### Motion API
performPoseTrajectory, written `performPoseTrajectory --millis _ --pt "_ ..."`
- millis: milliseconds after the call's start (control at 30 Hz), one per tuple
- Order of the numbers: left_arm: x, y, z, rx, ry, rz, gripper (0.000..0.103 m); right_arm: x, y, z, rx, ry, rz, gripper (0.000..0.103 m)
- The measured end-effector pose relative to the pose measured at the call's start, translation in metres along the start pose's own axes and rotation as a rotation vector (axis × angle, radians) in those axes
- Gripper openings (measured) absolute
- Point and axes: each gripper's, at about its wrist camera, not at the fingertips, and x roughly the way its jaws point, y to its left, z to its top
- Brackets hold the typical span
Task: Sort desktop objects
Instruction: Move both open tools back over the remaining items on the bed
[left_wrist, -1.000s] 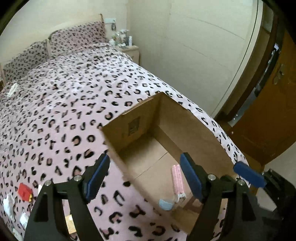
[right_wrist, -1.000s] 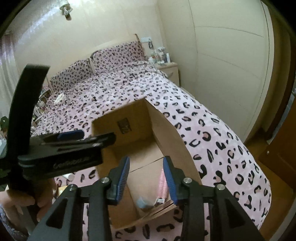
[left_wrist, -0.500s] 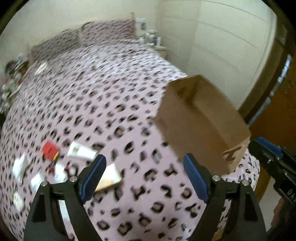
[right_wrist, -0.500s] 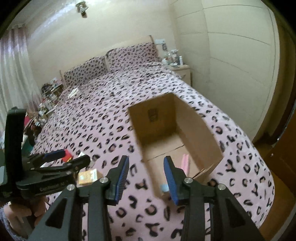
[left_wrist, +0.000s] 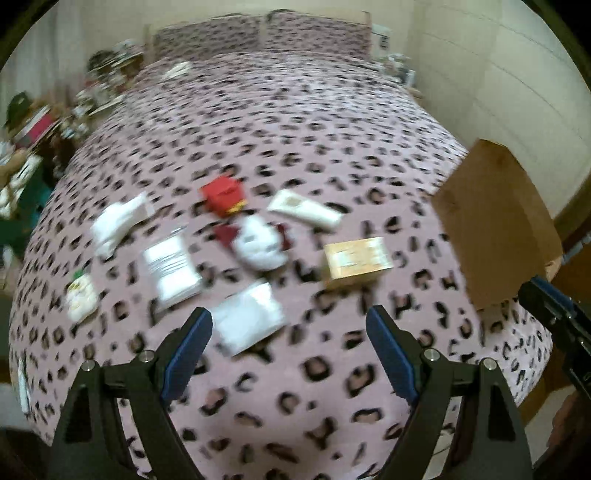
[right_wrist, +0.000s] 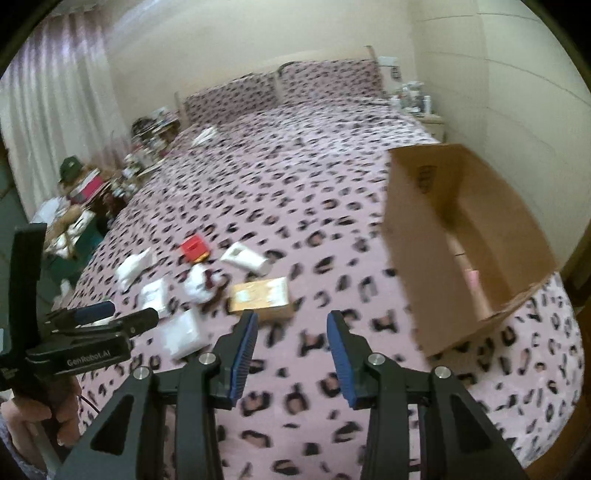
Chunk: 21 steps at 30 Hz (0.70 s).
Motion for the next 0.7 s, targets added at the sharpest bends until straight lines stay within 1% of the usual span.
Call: performPoseTrajectory --millis 133,400,567,700 --pt "-0.010 0.043 -0.019 -0.053 0.007 0.062 0.087 0.016 0.034 -0.010 -0.037 0.028 0.038 0.040" --pt "-0.018 0.144 -0.058 -0.204 0.035 0.172 0.087 0.045 0.102 -0.030 -0.087 0.097 0.125 0.040" --pt "-0.018 0.196 -0.068 -0.281 0.034 0.224 0.087 0.067 0.152 -0.033 -0.142 0.123 0.179 0.044" --pt "-0.011 0.224 -0.068 -0.321 0.031 0.237 0.087 0.088 0.186 -0.029 -0.182 0.153 0.209 0.046"
